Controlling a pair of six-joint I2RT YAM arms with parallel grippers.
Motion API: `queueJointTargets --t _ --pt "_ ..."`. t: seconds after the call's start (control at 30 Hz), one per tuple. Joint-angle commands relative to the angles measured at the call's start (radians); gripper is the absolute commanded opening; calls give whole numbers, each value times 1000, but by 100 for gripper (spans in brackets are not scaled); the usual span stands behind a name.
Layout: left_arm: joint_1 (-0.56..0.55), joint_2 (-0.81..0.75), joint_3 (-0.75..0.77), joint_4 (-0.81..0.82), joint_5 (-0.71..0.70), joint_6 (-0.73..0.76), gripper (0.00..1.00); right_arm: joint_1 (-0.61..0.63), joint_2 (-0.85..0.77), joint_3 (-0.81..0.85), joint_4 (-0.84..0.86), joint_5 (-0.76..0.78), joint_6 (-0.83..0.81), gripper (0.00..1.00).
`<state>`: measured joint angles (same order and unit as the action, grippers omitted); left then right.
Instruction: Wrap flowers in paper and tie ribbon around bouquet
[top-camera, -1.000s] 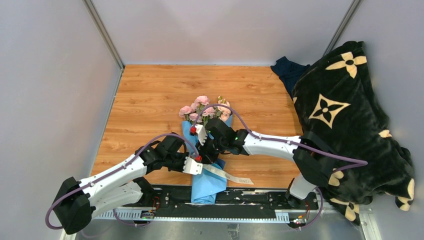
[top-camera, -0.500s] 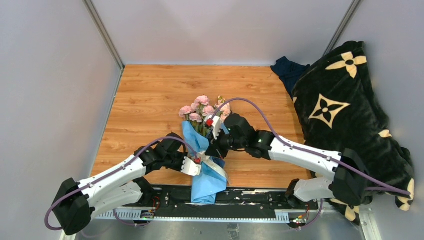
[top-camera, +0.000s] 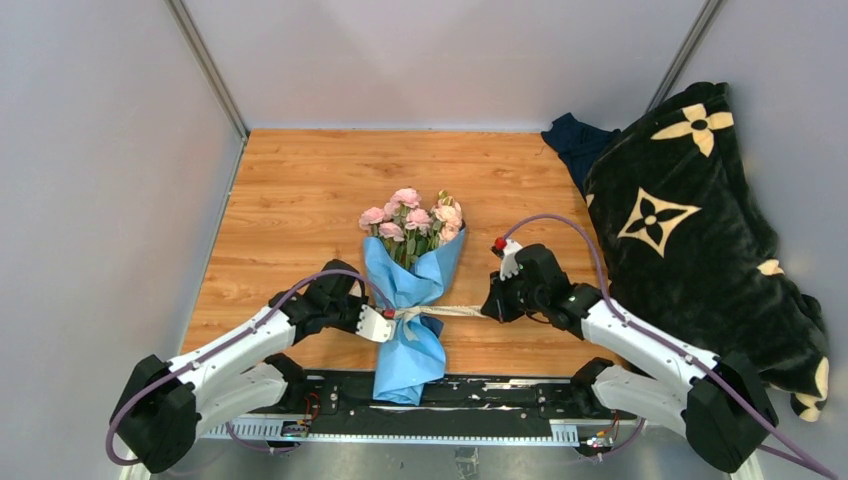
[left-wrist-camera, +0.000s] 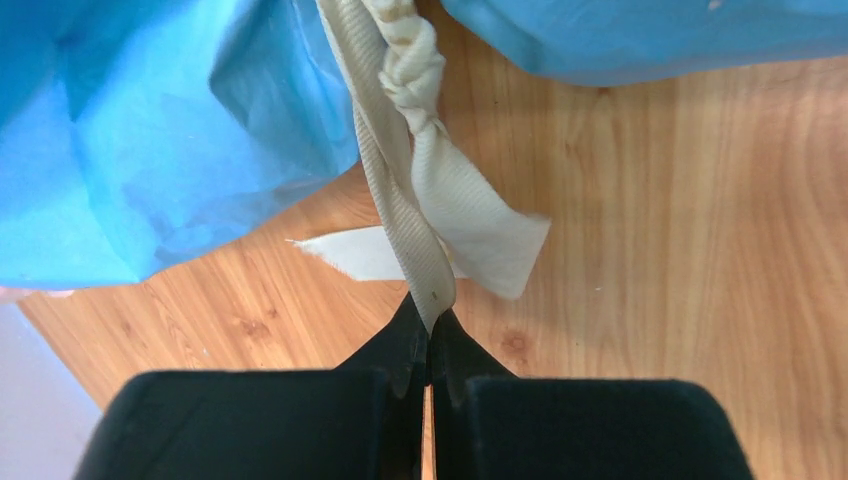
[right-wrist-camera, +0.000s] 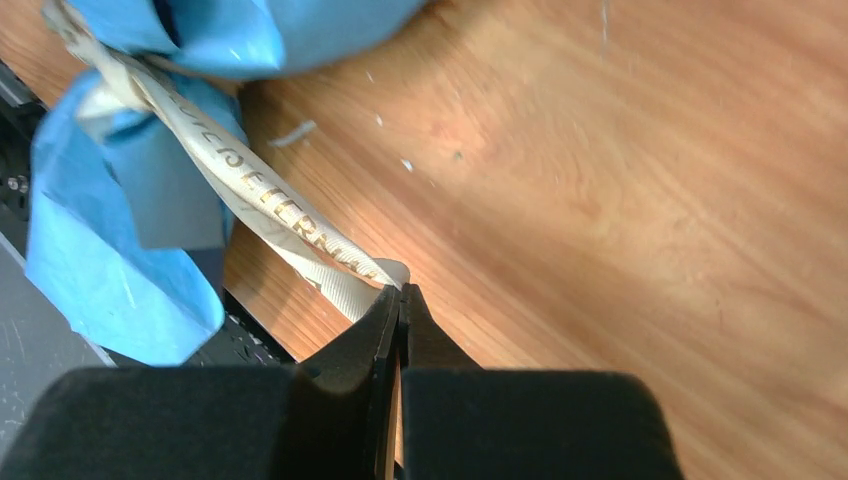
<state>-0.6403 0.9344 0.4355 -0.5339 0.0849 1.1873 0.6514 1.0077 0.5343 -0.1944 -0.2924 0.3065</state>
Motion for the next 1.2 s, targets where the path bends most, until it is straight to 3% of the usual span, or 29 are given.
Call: queueJointTargets --t 0.0,0.27,0.5,0.67,0.8,0.87,0.93,1.0,1.07,1.17 --pt "64 36 -49 59 -53 94 0 -45 -21 -86 -40 12 64 0" --pt "238 73 -118 213 -40 262 0 -253 38 -135 -47 -88 57 0" --pt "293 84 -124 233 -17 283 0 -394 116 -139 -51 -150 4 0" --pt "311 79 -122 215 8 290 0 -419 168 -114 -52 -177 -28 0" --pt "307 38 -28 45 147 277 1 -367 192 -52 -59 -198 -33 5" --pt "307 21 33 -14 224 221 40 -317 181 -8 -54 -221 -33 15" --pt "307 14 88 -32 255 151 65 -285 162 32 -59 -248 -32 27" --pt "307 6 147 -60 286 101 71 -267 133 74 -97 -240 -39 36" --pt "300 -15 225 -134 361 79 70 -254 104 118 -169 -173 -51 41" --pt "125 -62 284 -147 379 -92 63 -227 77 176 -280 -1 -54 48"
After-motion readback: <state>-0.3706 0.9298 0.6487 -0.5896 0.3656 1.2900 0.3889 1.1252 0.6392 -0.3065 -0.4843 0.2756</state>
